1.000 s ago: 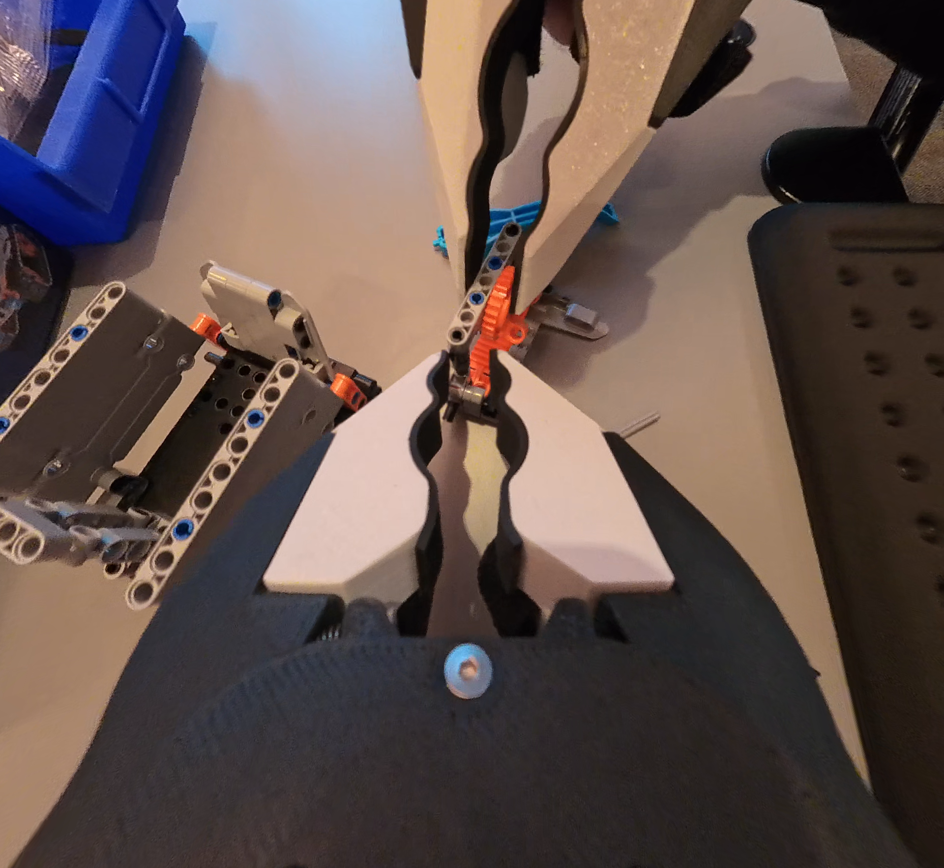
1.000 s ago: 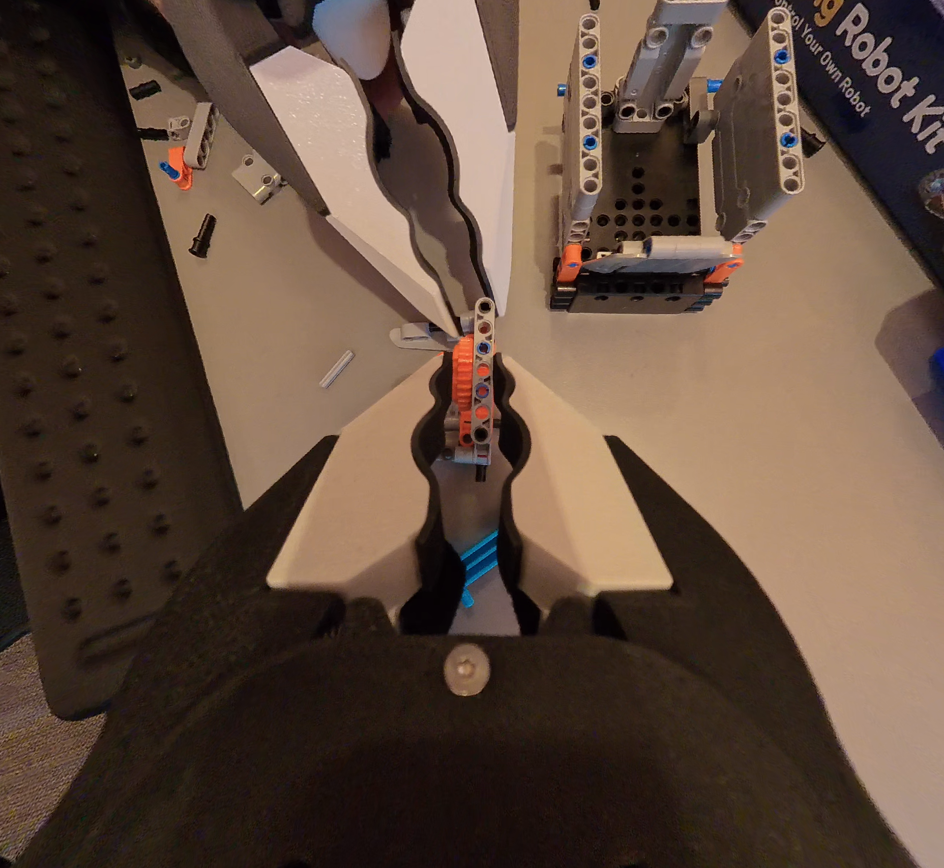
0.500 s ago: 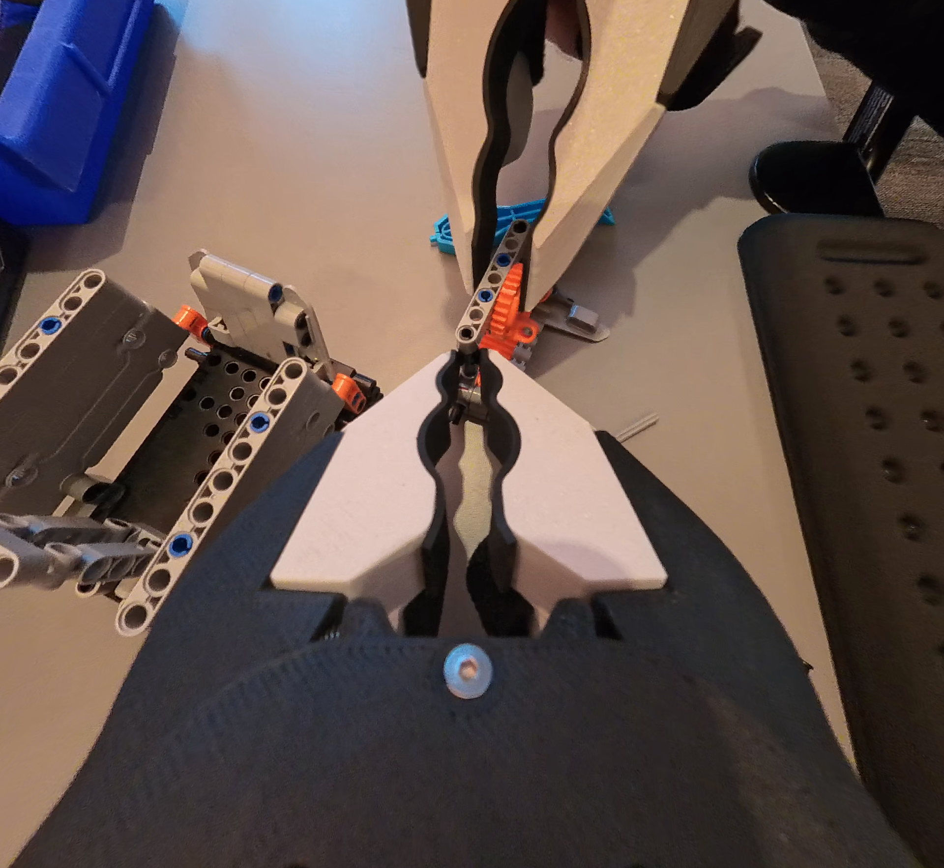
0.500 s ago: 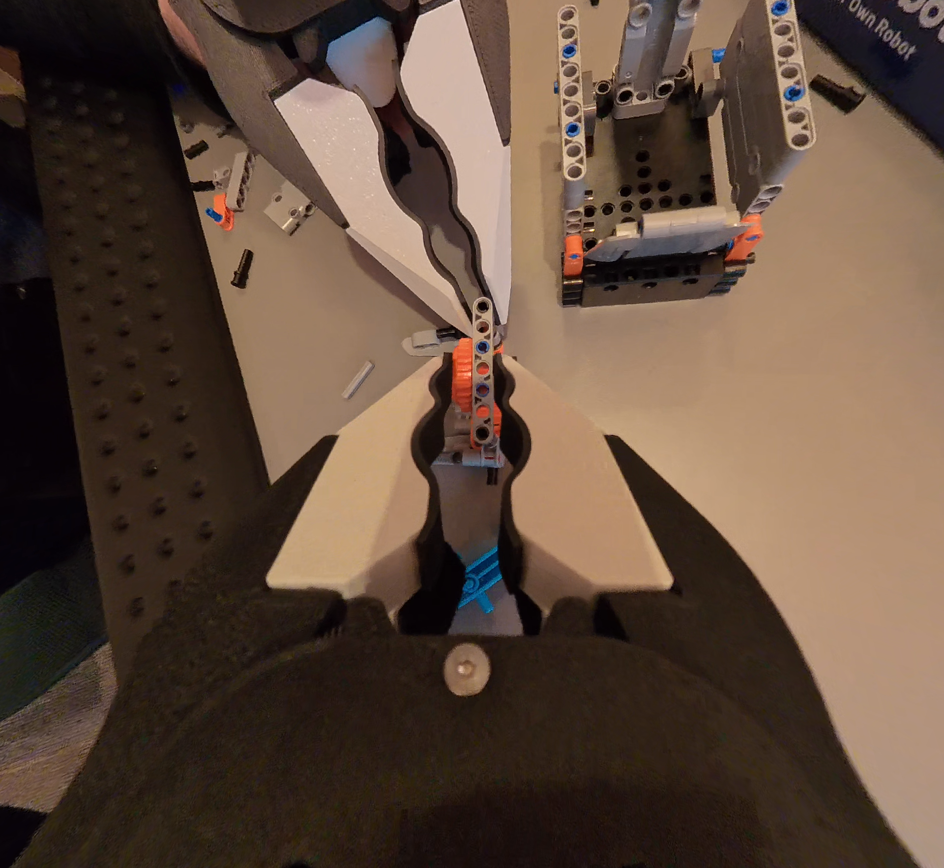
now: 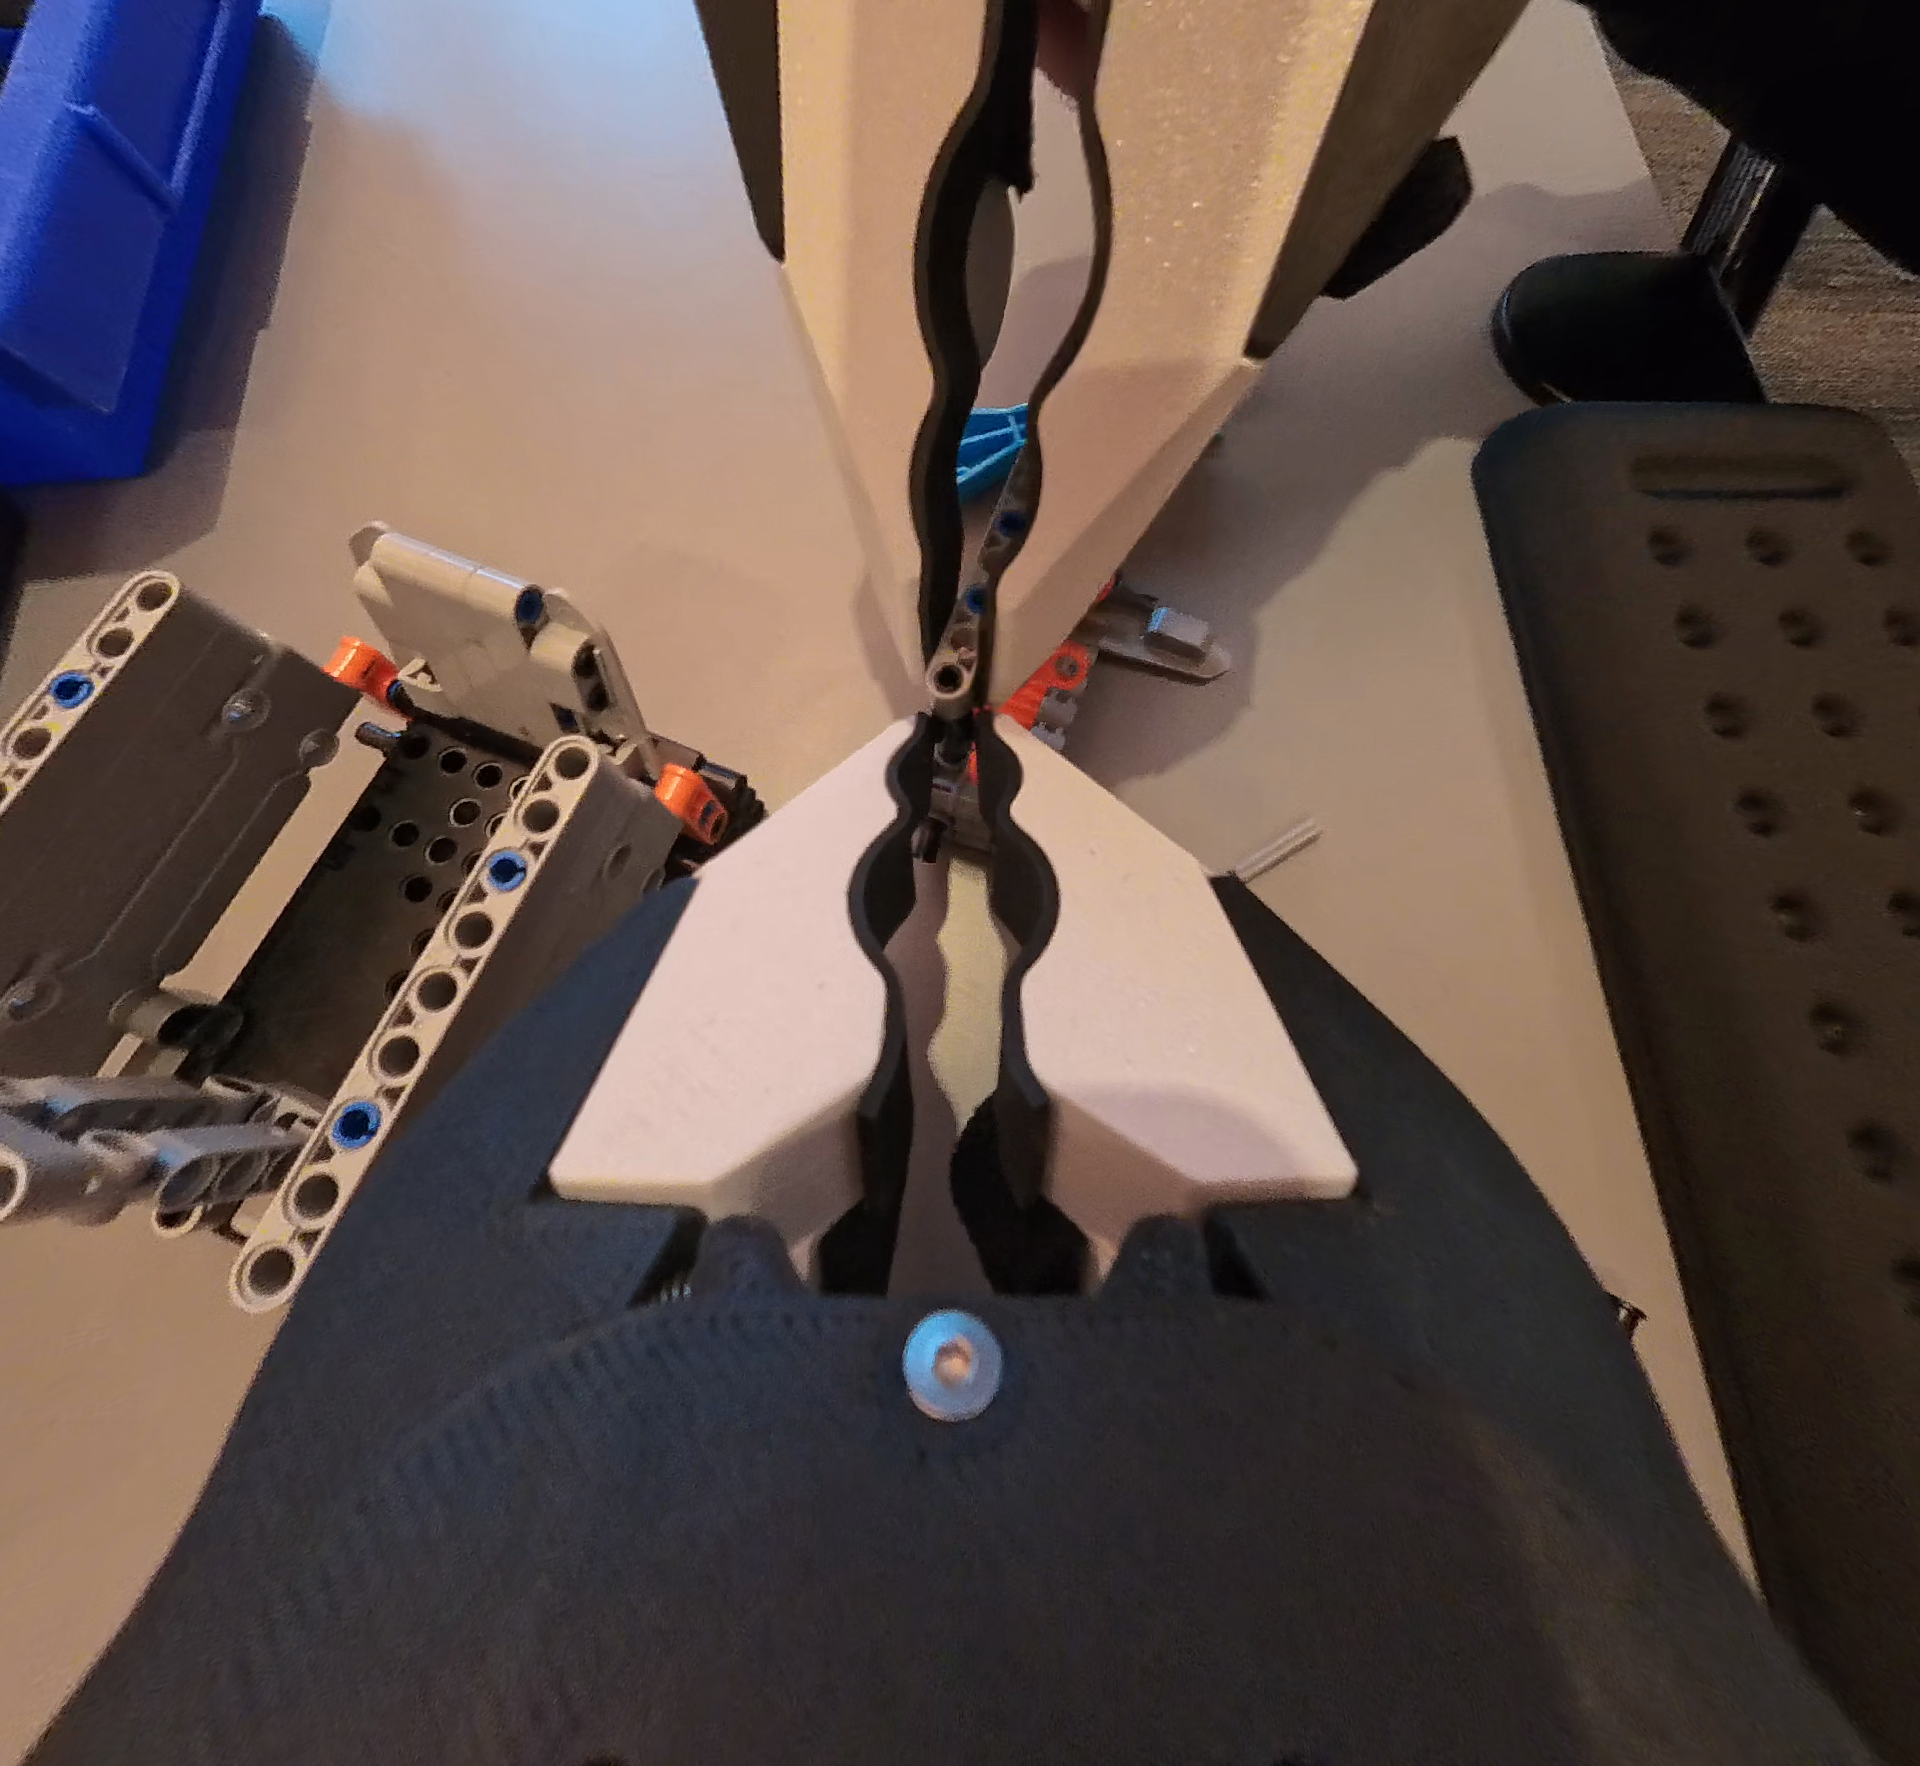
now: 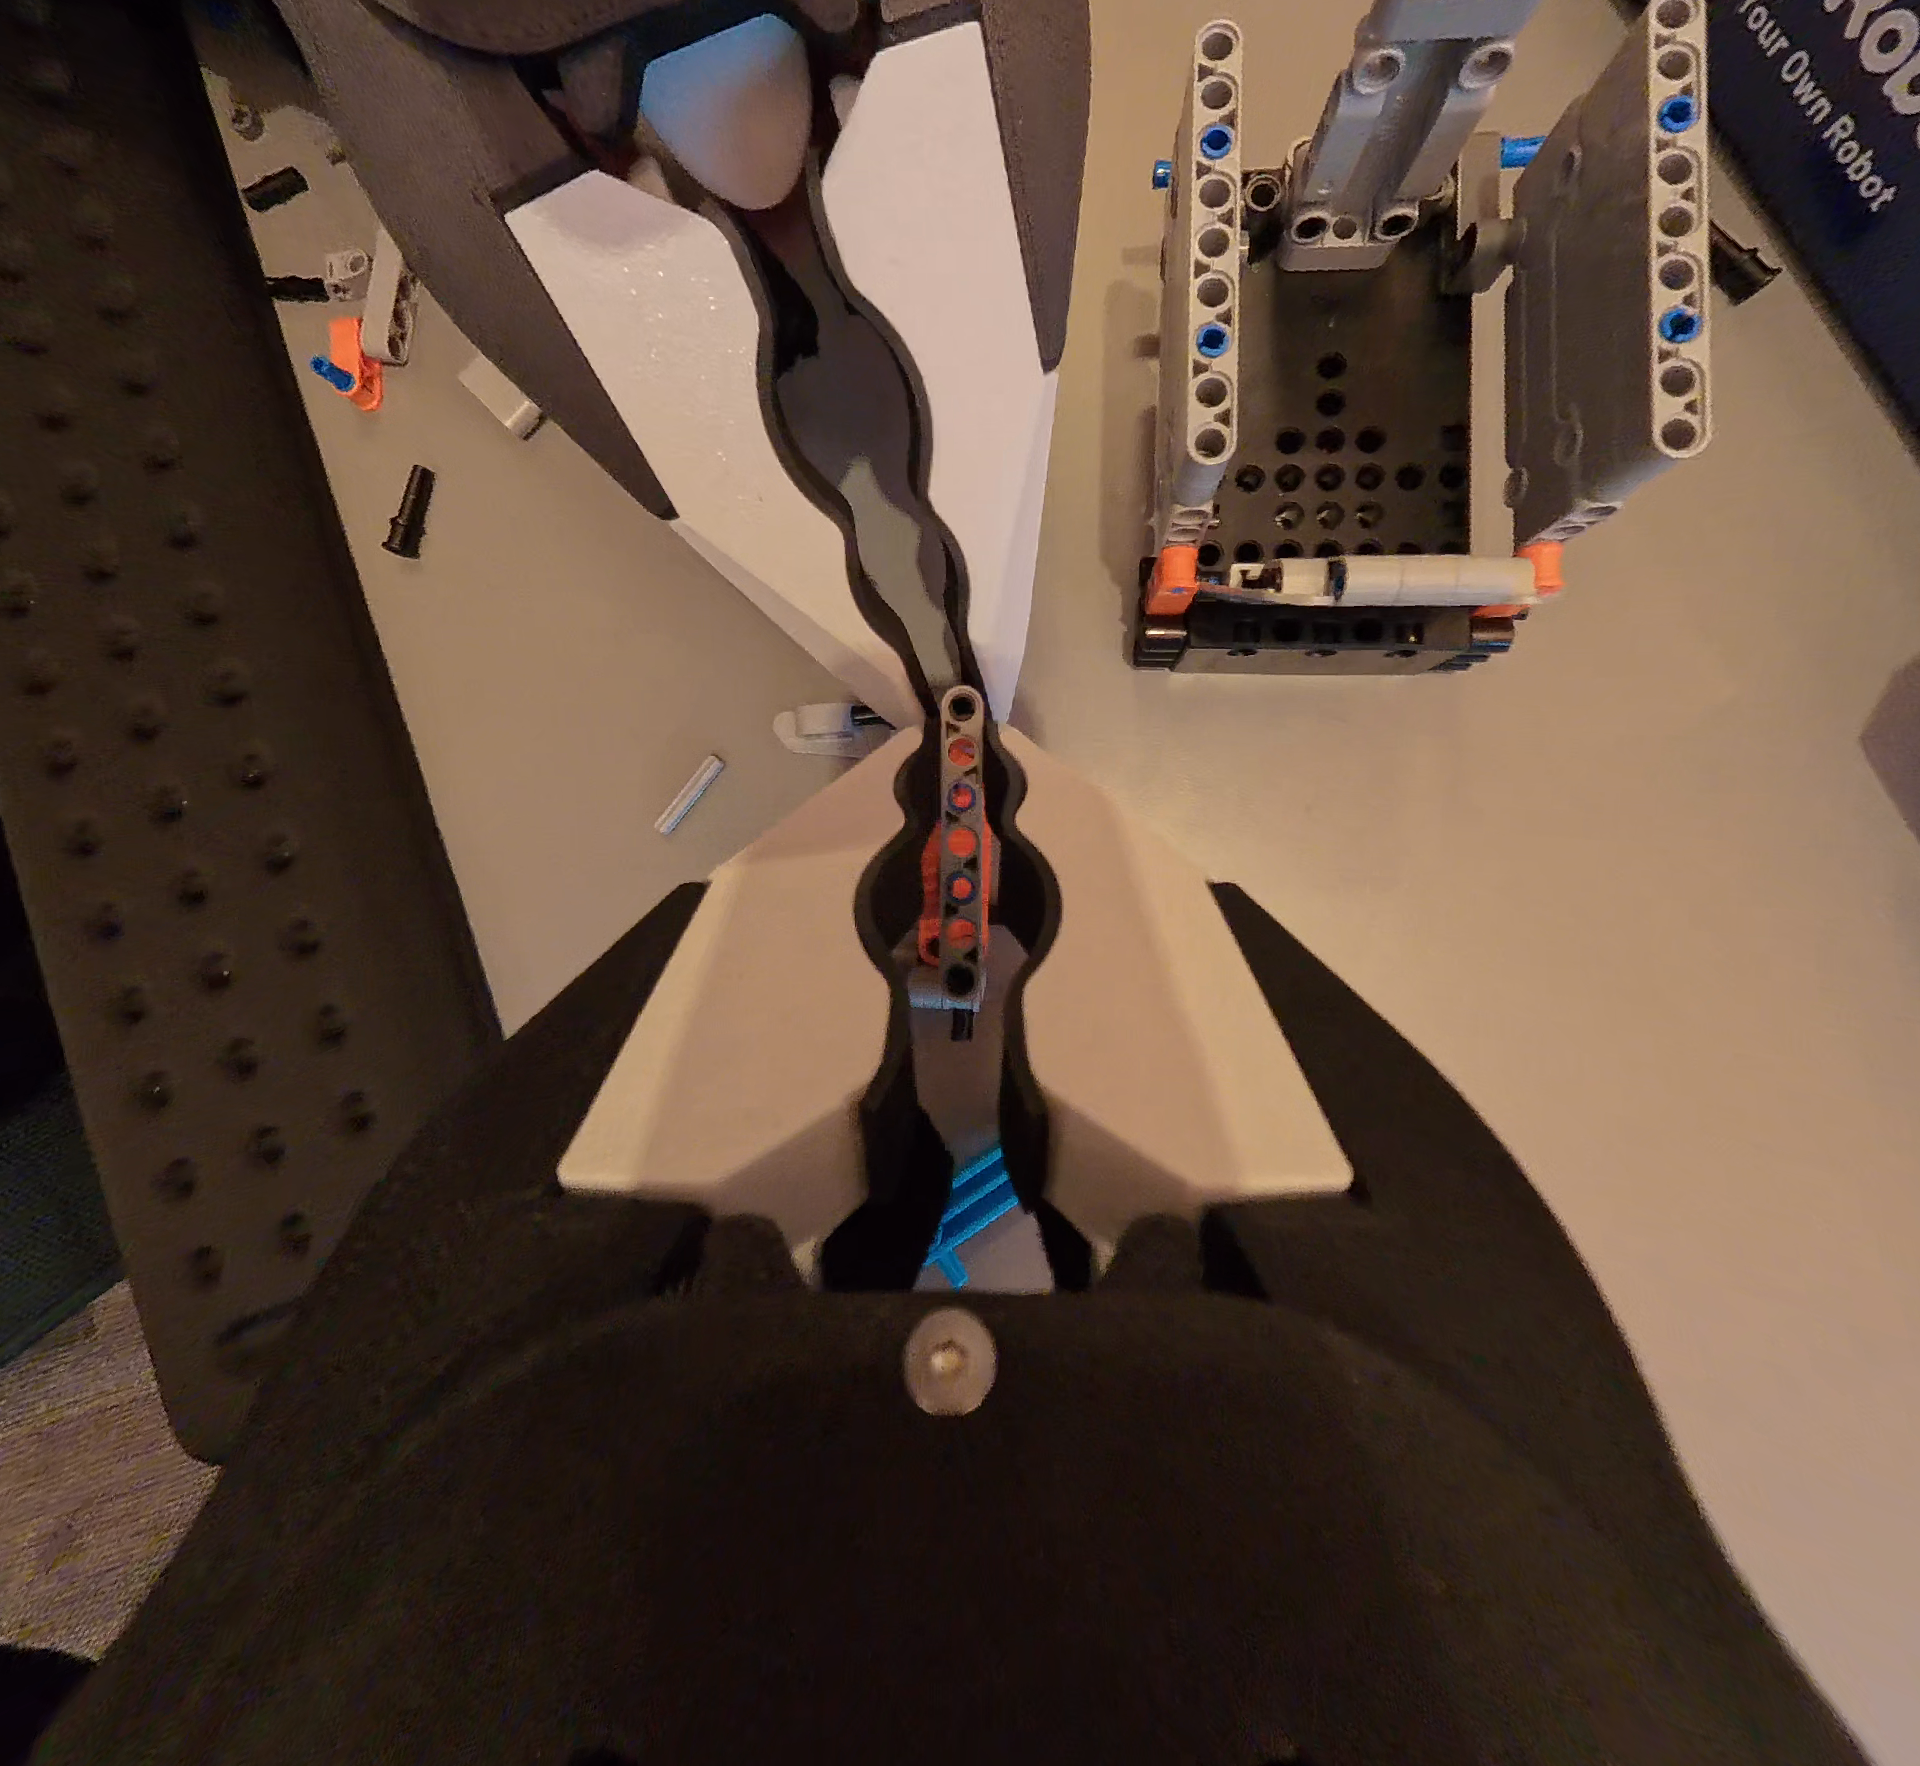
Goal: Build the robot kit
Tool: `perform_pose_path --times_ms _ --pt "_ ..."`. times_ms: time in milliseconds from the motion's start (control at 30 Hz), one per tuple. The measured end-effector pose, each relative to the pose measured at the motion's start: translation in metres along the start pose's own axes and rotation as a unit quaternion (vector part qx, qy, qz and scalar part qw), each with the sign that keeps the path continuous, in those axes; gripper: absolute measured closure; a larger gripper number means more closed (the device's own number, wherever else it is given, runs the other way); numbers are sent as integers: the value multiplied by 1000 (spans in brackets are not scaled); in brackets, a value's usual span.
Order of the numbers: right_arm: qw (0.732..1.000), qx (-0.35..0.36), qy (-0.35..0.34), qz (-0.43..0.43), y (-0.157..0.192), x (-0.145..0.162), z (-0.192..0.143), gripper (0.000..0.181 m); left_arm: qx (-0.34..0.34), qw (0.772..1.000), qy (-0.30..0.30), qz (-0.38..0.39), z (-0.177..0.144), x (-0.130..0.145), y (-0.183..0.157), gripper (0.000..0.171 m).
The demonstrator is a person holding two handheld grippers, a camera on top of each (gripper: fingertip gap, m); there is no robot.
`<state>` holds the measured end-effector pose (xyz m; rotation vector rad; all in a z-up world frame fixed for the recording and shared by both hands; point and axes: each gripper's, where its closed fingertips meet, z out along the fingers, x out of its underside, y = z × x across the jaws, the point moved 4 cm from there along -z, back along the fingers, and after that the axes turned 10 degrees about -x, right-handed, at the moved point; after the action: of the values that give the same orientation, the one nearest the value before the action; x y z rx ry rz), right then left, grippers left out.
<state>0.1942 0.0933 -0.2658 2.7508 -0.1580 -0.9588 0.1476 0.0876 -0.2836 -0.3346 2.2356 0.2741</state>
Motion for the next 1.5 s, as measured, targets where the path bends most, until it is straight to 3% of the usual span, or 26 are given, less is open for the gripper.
perform_pose_path --times_ms 233,767,1267,1500 --pt "1000 3 6 5 0 0 0 176 32 999 20 -11 -1 11 1 158" --pt "997 29 76 -1 1 -1 6 176 25 1000 13 -7 2 10 1 164" --pt "987 72 129 -68 6 1 7 177 21 1000 13 -5 3 9 1 166" --pt "993 37 110 -19 2 1 5 176 17 1000 10 -4 4 9 1 166"
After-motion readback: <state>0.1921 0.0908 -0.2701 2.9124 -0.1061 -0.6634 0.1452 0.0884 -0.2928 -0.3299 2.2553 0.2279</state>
